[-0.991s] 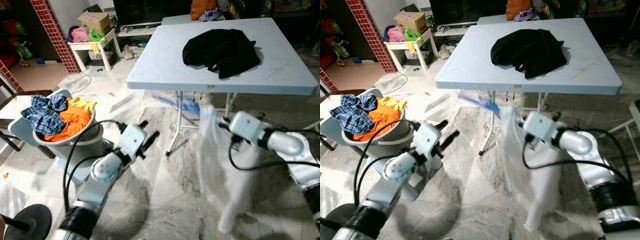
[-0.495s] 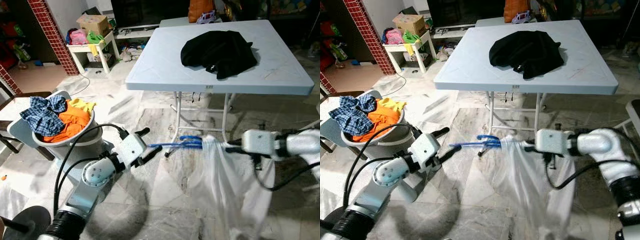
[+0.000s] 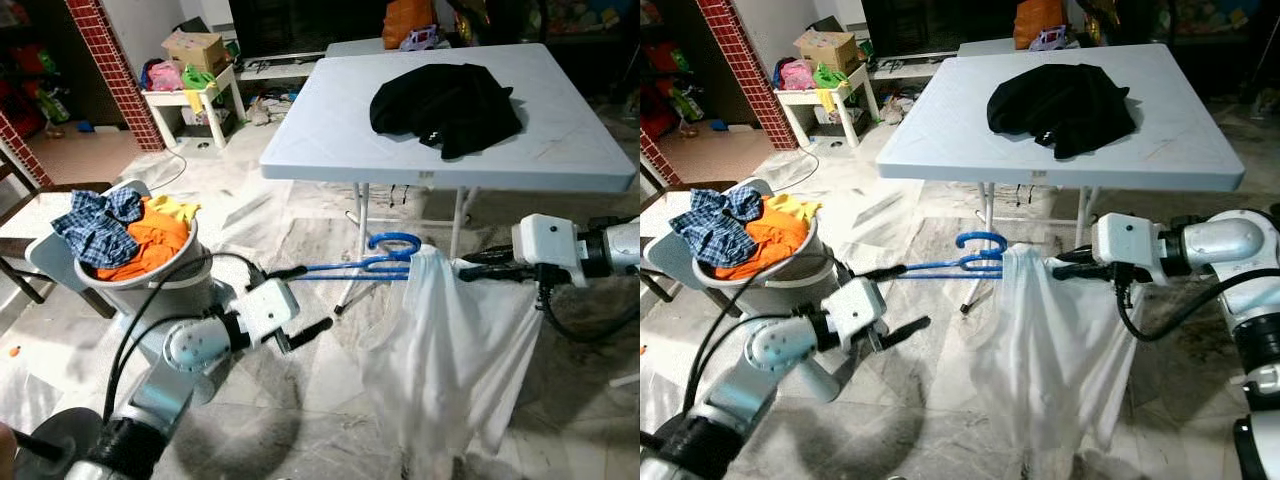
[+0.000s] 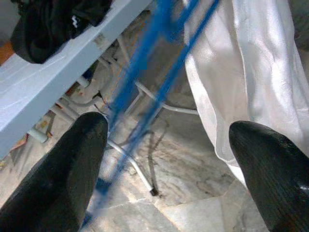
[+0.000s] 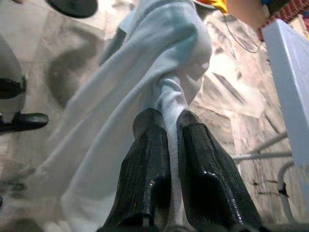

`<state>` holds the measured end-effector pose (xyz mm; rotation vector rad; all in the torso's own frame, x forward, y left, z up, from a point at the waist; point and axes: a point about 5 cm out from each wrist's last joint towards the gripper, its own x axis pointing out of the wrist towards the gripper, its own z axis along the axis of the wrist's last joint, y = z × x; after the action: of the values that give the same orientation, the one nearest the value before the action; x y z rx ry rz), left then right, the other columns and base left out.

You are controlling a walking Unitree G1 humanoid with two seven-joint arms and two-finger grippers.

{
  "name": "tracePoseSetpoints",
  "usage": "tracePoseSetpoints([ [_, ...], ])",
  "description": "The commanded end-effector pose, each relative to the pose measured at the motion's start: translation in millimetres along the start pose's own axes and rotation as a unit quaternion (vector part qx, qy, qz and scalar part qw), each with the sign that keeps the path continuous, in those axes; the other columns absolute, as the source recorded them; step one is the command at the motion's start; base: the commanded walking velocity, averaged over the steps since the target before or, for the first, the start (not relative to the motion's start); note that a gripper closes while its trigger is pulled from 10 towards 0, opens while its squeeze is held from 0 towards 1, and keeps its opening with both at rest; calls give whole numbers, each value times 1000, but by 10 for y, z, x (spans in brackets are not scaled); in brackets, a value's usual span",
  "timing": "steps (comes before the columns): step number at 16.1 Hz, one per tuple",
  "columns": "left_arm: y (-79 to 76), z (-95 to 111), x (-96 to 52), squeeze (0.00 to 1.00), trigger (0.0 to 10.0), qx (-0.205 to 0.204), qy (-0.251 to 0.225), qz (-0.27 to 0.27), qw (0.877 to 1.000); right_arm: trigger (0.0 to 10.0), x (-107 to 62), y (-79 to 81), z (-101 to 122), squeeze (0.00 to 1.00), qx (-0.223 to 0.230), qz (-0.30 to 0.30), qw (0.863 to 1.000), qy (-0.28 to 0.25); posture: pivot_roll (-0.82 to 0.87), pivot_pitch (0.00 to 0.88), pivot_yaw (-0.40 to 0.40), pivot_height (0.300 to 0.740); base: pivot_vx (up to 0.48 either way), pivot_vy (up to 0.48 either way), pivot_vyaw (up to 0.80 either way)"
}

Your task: Hang hanger

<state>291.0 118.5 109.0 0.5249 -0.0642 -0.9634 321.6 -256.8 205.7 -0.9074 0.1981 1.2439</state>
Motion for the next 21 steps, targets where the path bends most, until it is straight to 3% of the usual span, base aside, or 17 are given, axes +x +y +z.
tracePoseSetpoints([
  [1, 143, 41, -49, 1000, 10000, 8, -7, 20, 1000, 10000, -44, -31, 81, 0, -24, 3, 1000, -14, -121, 0, 133, 740, 0, 0, 0],
  [7, 199, -16, -16, 1000, 10000, 6, 8, 17, 1000, 10000, -27, 77, 103, 0, -25, 40, 998, -37, -123, 0, 133, 740, 0, 0, 0],
  [8, 170, -37, 38, 671, 10000, -15, 10, 5, 1000, 10000, -31, 55, 151, 0, -25, 33, 998, -52, -127, 0, 135, 740, 0, 0, 0],
  [9, 153, -41, 71, 243, 10000, -25, 10, -3, 1000, 10000, -36, 38, 170, 0, -26, 27, 998, -57, -127, 0, 135, 740, 0, 0, 0],
  [10, 143, -38, 103, 0, 10000, -29, 7, -9, 1000, 10000, -42, 26, 186, 0, -27, 24, 997, -61, -127, 0, 135, 740, 0, 0, 0],
  [17, 253, 54, 322, 0, 10000, -38, -6, -26, 999, 10000, -25, 20, 260, 0, -35, 16, 997, -71, -146, 0, 143, 740, 0, 0, 0],
  [18, 246, 57, 346, 0, 8078, -44, -9, -37, 998, 10000, -23, 14, 267, 0, -36, 14, 997, -72, -146, 0, 143, 740, 0, 0, 0],
  [19, 222, 68, 386, 0, 0, -47, -10, -59, 997, 10000, -21, 7, 269, 0, -37, 13, 997, -72, -144, 0, 141, 740, 0, 0, 0],
  [21, 169, 120, 494, 0, 0, -66, -14, -100, 993, 10000, 0, -19, 282, 0, -42, 4, 996, -73, -145, 0, 142, 740, 0, 0, 0],
])
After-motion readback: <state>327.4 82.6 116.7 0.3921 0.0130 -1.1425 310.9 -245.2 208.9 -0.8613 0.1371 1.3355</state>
